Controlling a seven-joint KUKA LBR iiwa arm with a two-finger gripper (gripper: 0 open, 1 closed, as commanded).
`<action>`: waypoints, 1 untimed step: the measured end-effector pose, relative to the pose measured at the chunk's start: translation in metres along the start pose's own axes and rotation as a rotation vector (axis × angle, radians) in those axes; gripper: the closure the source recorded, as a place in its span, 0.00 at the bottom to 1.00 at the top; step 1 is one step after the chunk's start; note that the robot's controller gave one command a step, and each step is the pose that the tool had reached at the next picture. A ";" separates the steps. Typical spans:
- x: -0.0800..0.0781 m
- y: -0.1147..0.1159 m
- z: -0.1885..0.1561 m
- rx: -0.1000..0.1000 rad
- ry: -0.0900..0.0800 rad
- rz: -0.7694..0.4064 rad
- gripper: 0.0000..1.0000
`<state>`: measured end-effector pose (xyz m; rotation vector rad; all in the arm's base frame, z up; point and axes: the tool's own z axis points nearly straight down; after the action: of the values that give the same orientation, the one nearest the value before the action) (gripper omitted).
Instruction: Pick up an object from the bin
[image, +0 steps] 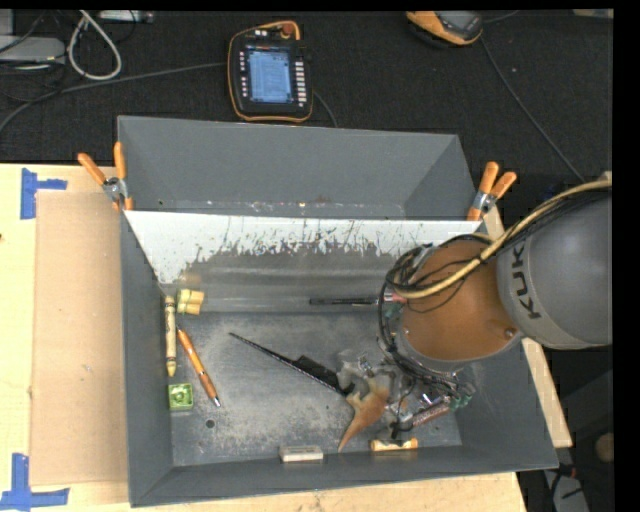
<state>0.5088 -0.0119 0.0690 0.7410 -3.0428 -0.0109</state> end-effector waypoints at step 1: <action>-0.019 0.010 -0.001 0.009 -0.017 0.181 0.00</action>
Offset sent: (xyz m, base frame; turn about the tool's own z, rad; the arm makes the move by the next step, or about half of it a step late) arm 0.0008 0.0003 0.0010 0.0037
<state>0.5210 0.0055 0.0696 0.4653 -3.1154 -0.0029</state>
